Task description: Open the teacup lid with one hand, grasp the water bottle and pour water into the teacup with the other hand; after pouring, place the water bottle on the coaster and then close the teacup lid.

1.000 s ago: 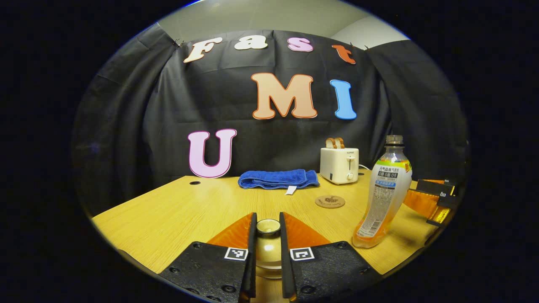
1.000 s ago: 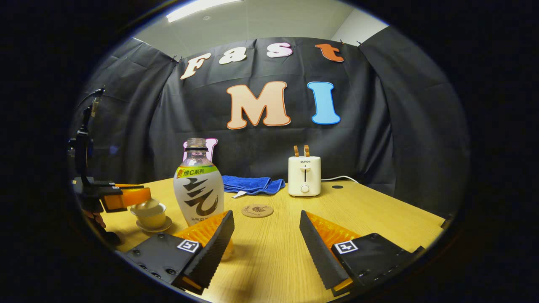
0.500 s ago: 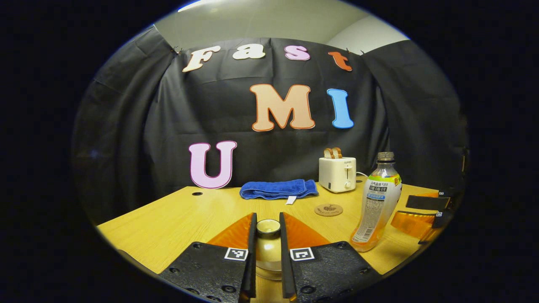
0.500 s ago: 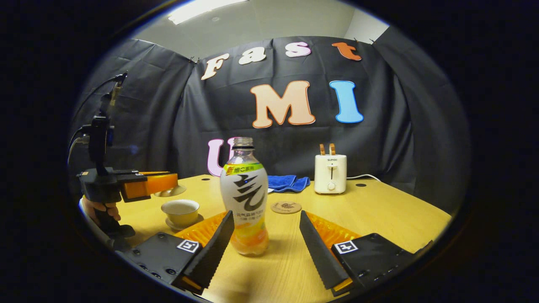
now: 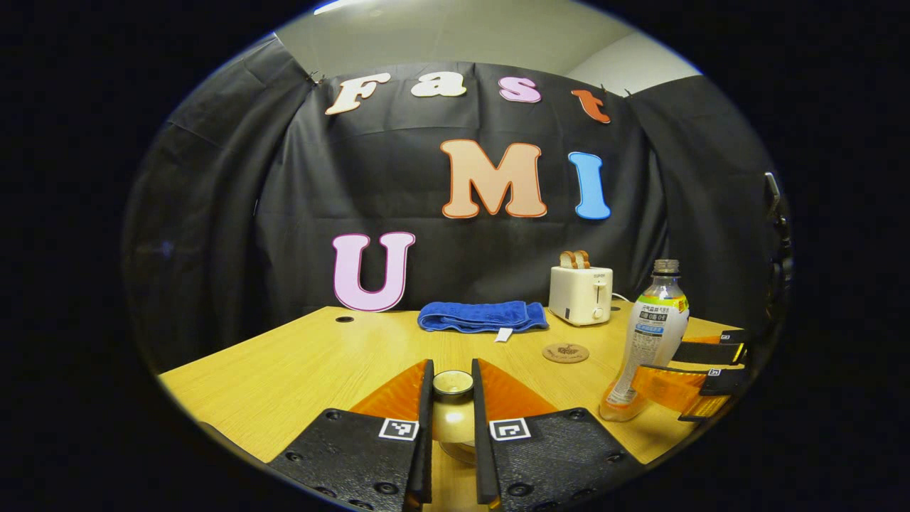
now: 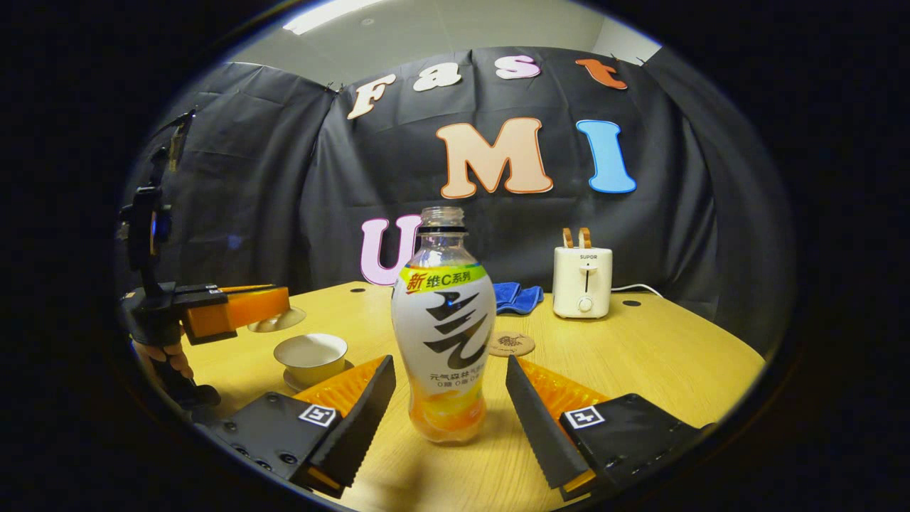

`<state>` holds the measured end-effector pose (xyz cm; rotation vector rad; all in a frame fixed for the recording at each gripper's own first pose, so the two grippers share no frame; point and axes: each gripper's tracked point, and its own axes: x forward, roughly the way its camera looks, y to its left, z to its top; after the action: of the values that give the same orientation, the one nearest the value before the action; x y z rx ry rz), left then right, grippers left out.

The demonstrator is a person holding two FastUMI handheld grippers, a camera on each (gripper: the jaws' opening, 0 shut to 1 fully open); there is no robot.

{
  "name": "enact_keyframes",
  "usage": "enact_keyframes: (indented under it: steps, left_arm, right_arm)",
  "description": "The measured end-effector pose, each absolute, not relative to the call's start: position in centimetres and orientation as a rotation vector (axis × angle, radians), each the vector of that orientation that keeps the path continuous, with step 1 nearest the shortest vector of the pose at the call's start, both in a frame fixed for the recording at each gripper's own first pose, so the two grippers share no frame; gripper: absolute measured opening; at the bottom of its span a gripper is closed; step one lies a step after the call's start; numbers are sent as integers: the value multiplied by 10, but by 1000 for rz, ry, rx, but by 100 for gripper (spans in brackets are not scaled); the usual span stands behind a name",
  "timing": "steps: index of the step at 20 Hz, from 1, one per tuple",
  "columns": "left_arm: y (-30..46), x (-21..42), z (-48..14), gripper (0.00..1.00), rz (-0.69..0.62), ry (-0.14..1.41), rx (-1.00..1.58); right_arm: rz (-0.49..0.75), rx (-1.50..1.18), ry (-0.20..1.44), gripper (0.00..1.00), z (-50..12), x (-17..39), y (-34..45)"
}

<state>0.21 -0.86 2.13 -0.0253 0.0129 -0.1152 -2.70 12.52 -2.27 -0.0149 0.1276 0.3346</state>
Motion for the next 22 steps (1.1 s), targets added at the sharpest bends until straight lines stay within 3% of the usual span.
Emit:
enact_keyframes:
  steps: [2, 4, 7, 16, 22]
  left_arm:
    - [-2, 1, 20, 22, -103, 15, -29]
    - [5, 1, 17, 21, -92, 19, -28]
    - [14, 0, 14, 22, -81, 33, -36]
    - [49, -5, 2, 22, -18, 58, -29]
    - [79, -11, -6, 22, 28, 75, -14]
  right_arm:
    - [335, -17, 143, 96, -25, -25, 127]
    - [340, -24, 146, 70, -26, -20, 132]
    - [347, -85, 138, 73, -26, -17, 134]
    - [260, -629, -25, 71, -11, -1, 126]
    - [265, -894, -83, 72, -4, 3, 124]
